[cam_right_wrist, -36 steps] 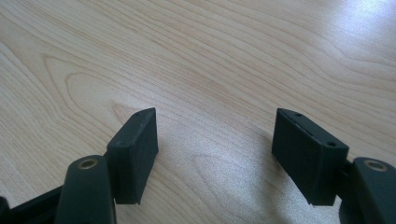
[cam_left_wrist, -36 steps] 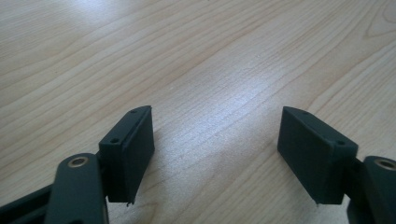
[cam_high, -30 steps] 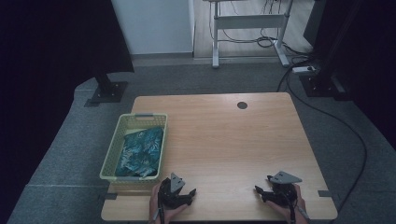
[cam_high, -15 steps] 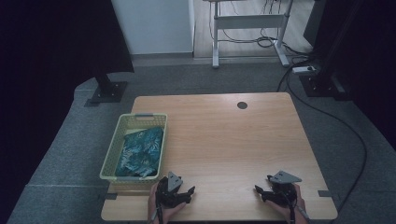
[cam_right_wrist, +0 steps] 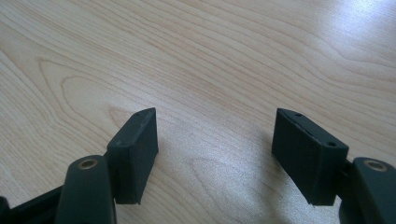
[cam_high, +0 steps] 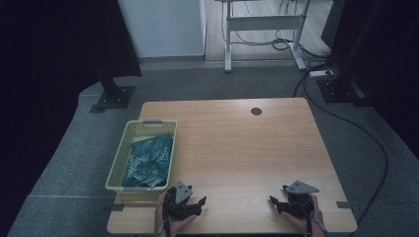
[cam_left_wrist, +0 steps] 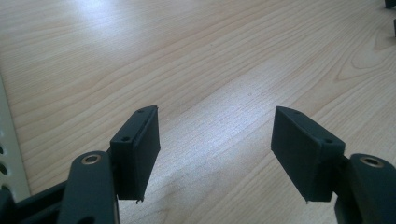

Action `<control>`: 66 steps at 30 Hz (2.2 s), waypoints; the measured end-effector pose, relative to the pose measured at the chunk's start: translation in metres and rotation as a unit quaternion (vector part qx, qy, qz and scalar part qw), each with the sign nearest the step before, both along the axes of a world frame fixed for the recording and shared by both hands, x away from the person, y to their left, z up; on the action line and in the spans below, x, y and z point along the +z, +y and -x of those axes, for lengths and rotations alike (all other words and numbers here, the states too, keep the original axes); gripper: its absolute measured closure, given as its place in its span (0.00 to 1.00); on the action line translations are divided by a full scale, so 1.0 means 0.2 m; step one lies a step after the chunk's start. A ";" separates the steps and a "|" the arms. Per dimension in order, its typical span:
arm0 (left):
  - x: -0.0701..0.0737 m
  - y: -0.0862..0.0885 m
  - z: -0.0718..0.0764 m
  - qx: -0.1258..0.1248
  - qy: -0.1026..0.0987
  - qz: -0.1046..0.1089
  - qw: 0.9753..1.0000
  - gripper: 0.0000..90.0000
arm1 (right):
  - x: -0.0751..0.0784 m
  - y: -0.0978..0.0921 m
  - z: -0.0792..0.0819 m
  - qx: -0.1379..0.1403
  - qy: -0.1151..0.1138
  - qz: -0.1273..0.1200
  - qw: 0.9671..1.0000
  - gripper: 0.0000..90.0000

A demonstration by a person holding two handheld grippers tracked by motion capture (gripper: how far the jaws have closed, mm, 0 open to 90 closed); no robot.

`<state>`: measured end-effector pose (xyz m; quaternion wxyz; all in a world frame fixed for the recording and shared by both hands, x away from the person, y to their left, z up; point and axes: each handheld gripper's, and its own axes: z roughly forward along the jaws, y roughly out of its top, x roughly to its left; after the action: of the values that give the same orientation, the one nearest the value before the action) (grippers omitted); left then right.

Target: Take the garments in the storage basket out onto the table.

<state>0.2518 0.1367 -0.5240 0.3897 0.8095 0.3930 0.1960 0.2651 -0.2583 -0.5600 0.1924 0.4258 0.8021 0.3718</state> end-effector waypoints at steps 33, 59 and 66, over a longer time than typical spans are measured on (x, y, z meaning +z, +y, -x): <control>0.11 0.01 0.03 -0.012 -0.018 0.013 1.000 0.36 | 0.00 0.00 -0.01 -0.004 0.000 0.000 1.000 0.35; 0.23 0.00 0.01 -0.016 -0.034 0.009 0.999 0.34 | 0.00 0.00 0.00 -0.004 0.000 -0.001 1.000 0.35; 0.25 0.03 -0.02 -0.008 -0.032 0.007 0.999 0.34 | 0.00 0.00 0.00 -0.004 0.000 -0.001 1.000 0.35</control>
<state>0.2566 0.1419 -0.4741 0.4098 0.8030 0.3750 0.2160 0.2658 -0.2577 -0.5600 0.1934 0.4294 0.8001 0.3715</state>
